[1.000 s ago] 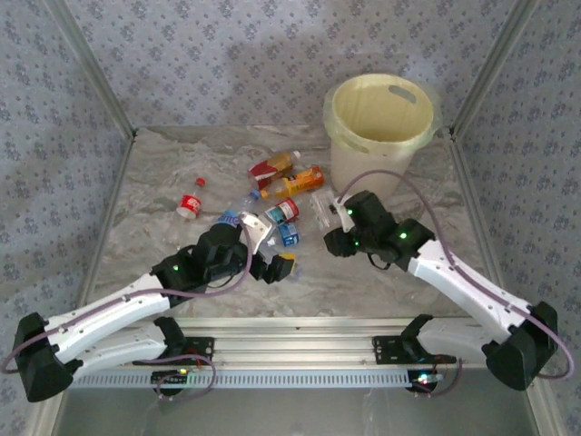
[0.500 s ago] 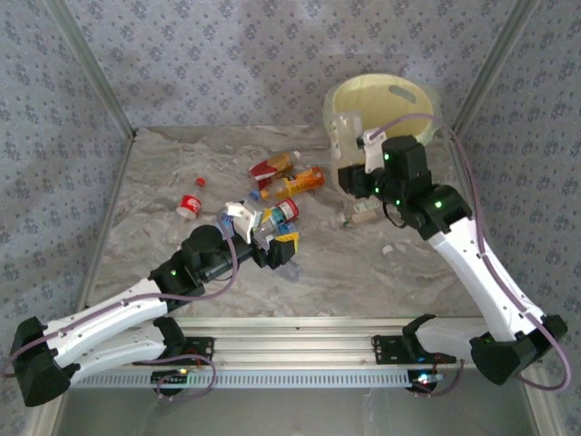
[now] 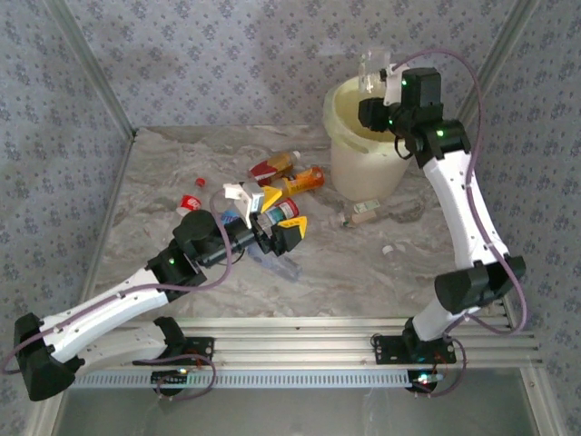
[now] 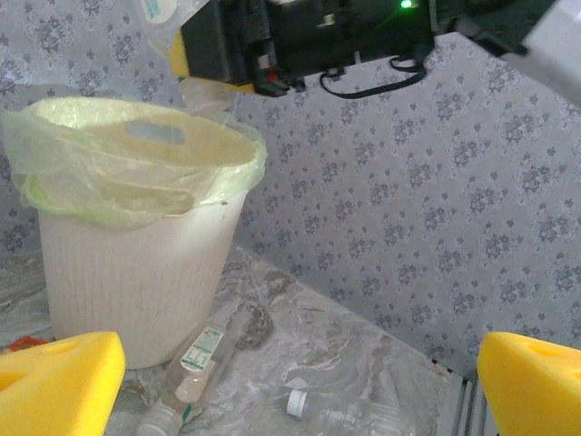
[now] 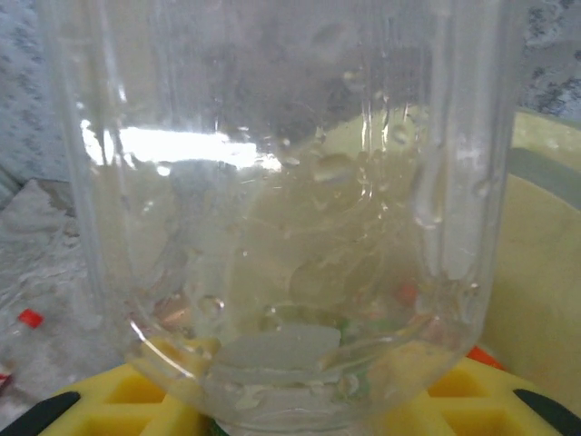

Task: Put the plastic bottles in the bin

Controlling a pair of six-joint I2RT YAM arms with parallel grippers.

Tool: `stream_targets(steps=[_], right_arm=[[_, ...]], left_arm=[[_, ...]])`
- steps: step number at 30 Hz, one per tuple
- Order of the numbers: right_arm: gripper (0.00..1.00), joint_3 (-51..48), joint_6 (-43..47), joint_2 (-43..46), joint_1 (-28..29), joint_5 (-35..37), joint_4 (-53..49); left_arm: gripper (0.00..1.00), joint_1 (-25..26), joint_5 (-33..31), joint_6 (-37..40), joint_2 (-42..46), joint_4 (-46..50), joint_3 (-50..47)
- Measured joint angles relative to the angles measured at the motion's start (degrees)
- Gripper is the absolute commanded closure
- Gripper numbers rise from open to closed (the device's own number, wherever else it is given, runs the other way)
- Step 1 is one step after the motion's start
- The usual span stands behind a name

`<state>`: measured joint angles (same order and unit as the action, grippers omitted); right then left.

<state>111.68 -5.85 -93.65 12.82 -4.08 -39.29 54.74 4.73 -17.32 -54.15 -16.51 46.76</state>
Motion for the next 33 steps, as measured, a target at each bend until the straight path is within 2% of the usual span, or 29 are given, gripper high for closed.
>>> stream_targets(steps=[12,33], right_arm=[[0.54,12.0,0.3,-18.0,-5.8,-4.8,-8.2],[0.50,21.4,-1.2,-30.8,-7.9,-9.5,-17.5]], left_arm=[[0.00,0.0,0.7,-0.8,-0.7,0.5,3.5],[0.00,0.0,1.1,-2.3,-1.4,11.0,4.4]])
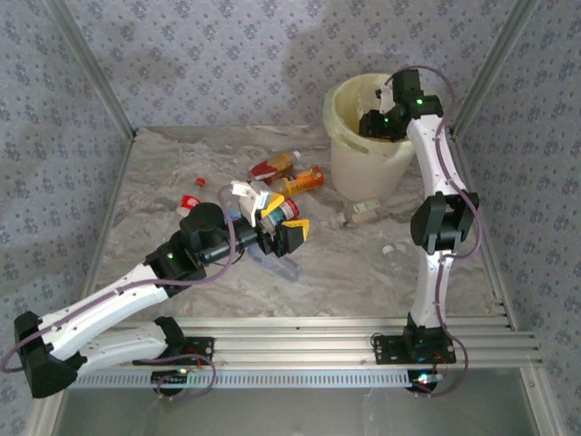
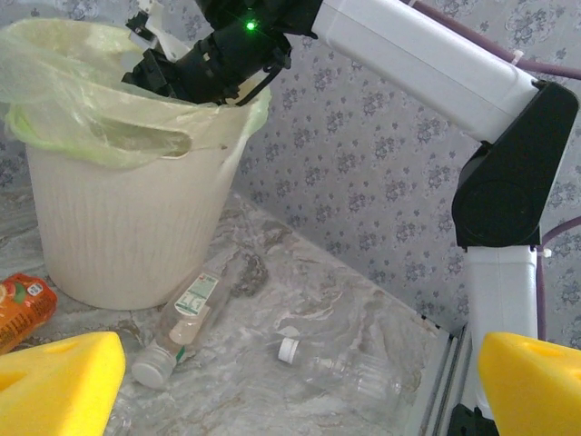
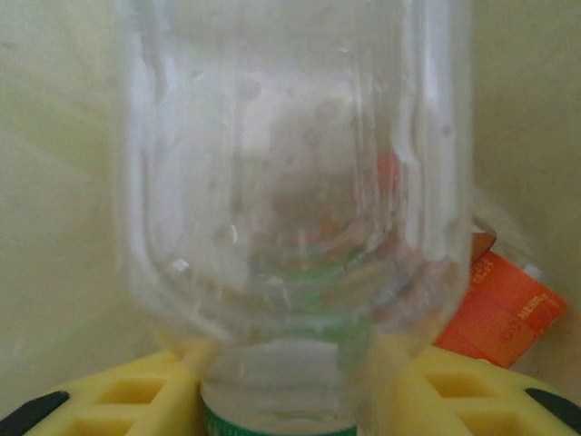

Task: Put the plastic bottles in the bin

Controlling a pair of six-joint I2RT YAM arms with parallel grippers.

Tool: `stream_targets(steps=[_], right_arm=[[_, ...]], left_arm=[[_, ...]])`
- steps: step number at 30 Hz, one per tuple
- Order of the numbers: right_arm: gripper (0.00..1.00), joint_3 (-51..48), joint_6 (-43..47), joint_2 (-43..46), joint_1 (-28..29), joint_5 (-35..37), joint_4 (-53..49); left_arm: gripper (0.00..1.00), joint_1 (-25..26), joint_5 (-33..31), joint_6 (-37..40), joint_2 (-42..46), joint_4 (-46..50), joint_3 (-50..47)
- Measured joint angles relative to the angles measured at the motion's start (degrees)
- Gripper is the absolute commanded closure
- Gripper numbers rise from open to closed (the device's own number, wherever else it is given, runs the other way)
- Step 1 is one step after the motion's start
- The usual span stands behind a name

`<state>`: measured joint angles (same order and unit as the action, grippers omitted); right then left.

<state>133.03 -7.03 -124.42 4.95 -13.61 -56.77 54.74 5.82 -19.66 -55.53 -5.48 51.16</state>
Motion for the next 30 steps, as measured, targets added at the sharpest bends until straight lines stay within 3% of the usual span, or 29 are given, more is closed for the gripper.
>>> stream_targets(steps=[9,20,30], right_arm=[[0.44,0.3,-1.2,-3.4,-0.1,-1.7,-0.9],[0.23,0.4,-2.7,-3.6,-0.1,-3.0,-0.5],[0.19,0.4,-3.7,-0.6,-0.8,-3.8,0.7]], left_arm=[[0.00,0.0,0.0,-0.7,0.0,1.1,0.4],[0.00,0.0,0.0,-1.0,-0.1,2.0,0.6],[0.00,0.0,0.0,-1.0,-0.1,3.0,0.7]])
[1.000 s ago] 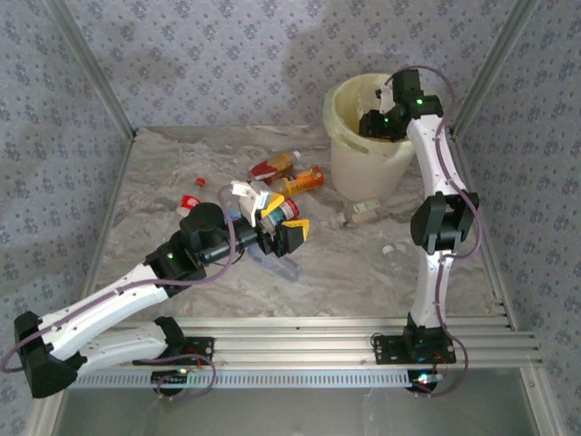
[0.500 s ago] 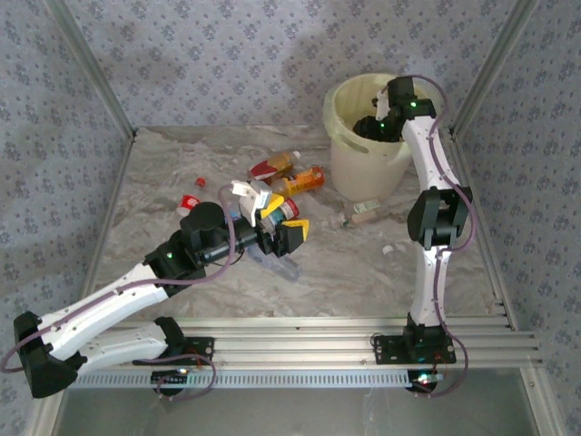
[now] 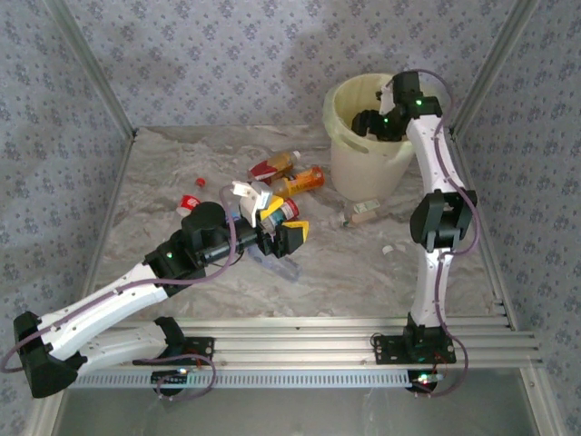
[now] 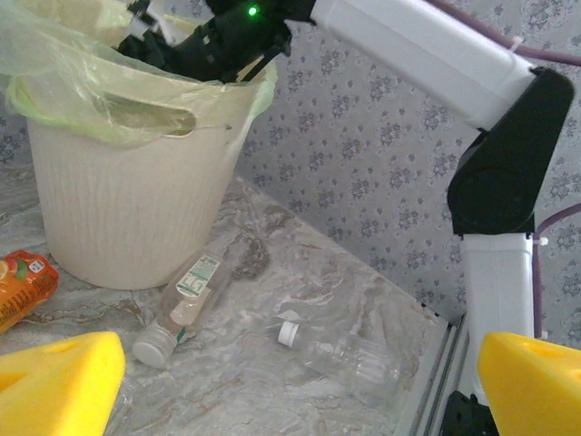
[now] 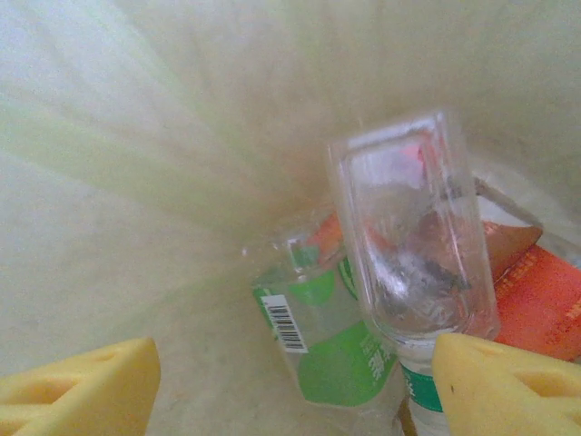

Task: Put the plastic bottles in the bin

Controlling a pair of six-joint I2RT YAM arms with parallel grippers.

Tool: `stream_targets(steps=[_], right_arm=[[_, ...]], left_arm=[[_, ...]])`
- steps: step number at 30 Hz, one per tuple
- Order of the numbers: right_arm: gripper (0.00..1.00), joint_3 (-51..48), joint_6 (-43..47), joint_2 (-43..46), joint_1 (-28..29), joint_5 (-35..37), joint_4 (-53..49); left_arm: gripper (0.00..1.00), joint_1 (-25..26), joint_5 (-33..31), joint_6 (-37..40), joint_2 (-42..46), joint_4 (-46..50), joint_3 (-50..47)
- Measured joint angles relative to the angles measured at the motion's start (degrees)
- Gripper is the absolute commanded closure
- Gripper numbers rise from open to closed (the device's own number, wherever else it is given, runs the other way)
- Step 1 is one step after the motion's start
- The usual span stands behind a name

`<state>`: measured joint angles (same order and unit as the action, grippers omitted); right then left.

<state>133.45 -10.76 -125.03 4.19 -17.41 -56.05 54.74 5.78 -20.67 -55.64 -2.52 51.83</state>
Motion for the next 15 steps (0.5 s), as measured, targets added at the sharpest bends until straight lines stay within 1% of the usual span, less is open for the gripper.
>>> stream_targets(steps=[9,12,15], right_arm=[[0.19,-1.3,-1.6,9.8,-1.2,0.0,3.5],[0.19,-4.2,-1.8,14.2,-1.2,0.0,5.1],[0.19,-9.1,-1.9,19.2,-1.2,0.0,6.8]], left_arm=[[0.00,0.0,-0.1,0.5,0.0,2.2,0.2],[0.00,0.0,-0.1,1.6,0.0,3.1,0.2],[0.01,0.0,0.3,3.3,0.2,4.5,0.2]])
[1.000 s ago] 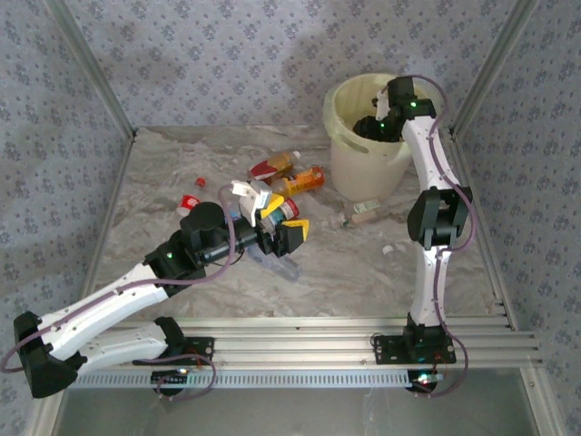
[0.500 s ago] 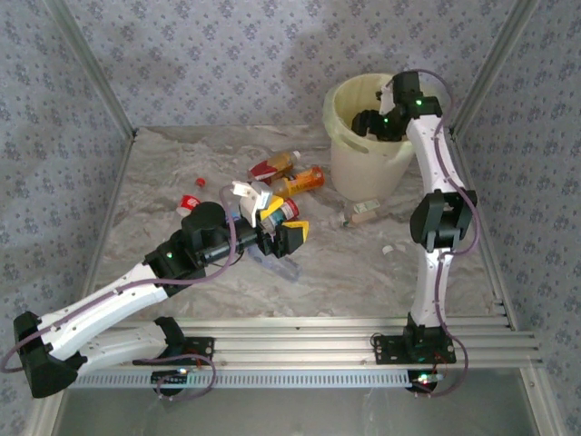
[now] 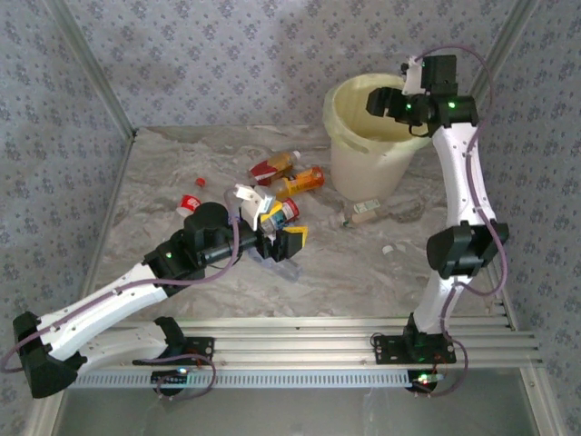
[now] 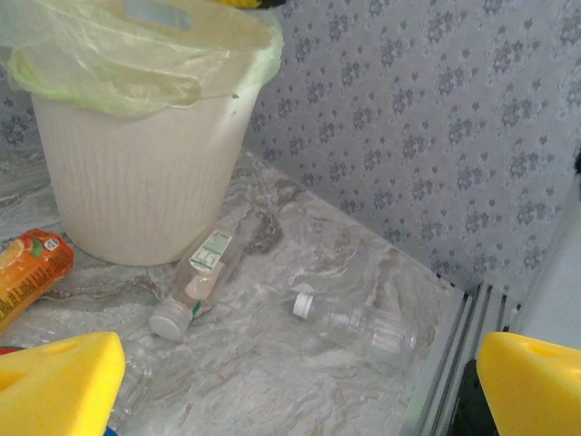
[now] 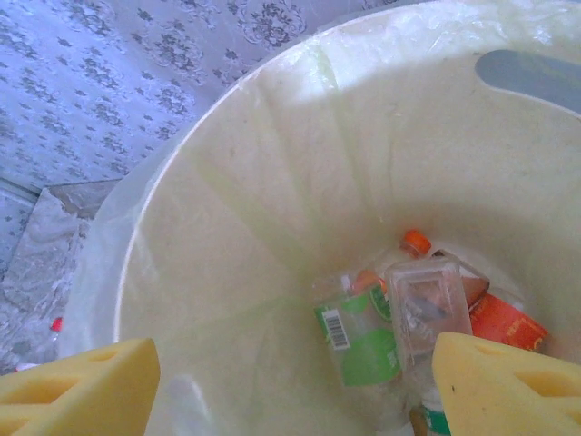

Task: Put the plastic bottles in the bin

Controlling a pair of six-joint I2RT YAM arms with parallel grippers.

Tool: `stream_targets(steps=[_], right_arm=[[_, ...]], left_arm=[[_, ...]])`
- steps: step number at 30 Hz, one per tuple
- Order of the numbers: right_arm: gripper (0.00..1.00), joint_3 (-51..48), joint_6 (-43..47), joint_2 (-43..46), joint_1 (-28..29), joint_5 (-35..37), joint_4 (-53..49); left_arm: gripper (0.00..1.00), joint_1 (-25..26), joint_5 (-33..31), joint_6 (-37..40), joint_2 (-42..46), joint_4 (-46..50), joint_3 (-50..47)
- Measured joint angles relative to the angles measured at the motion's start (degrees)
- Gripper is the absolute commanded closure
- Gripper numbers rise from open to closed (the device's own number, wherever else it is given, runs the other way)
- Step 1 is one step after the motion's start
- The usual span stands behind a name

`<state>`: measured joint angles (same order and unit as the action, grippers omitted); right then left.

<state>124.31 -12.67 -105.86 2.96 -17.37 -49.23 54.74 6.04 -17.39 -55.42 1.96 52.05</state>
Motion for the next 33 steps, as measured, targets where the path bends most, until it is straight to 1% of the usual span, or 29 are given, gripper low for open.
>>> stream_targets(steps=[3,7,12,15,19,24,26,28,31,33], right_arm=[[0.19,-5.7,0.0,5.2,0.0,0.4,1.2],[0.19,-16.0,-0.5,14.1,0.0,1.6,3.9],[0.18,-32.7,-4.4,27.9,-0.1,2.7,9.1],[0.17,-41.0,-6.9,35.0,-0.1,3.4,11.5],[0.17,-50.2,-10.1,42.0,-0.1,3.5,14.4],[0.13,-61.5,-14.4,46.7,-0.2,4.2,18.2],[0.09,-66.0,-16.7,47.2,-0.2,5.1,19.8],[0.02,-70.2,-19.3,47.2,-0.2,6.1,21.4],[0.00,-75.6,-23.0,46.9,-0.3,7.1,24.4],[0.00,-78.0,-25.3,46.0,-0.3,7.5,26.9]], left_arm=[[0.00,0.0,0.1,1.9,0.3,2.5,0.3],[0.00,0.0,0.4,5.0,1.0,6.5,1.4],[0.00,0.0,0.8,9.4,1.5,11.7,3.4],[0.00,0.0,0.8,11.6,1.5,14.7,4.3],[0.00,0.0,0.6,14.0,1.5,17.4,4.7],[0.00,0.0,-0.1,16.0,1.5,19.2,4.7],[0.00,0.0,-0.3,16.2,1.3,19.3,4.7],[0.00,0.0,-0.3,16.3,1.2,19.4,4.7],[0.00,0.0,-0.3,16.3,1.0,19.3,4.8],[0.01,0.0,-0.2,16.3,1.0,19.3,4.8]])
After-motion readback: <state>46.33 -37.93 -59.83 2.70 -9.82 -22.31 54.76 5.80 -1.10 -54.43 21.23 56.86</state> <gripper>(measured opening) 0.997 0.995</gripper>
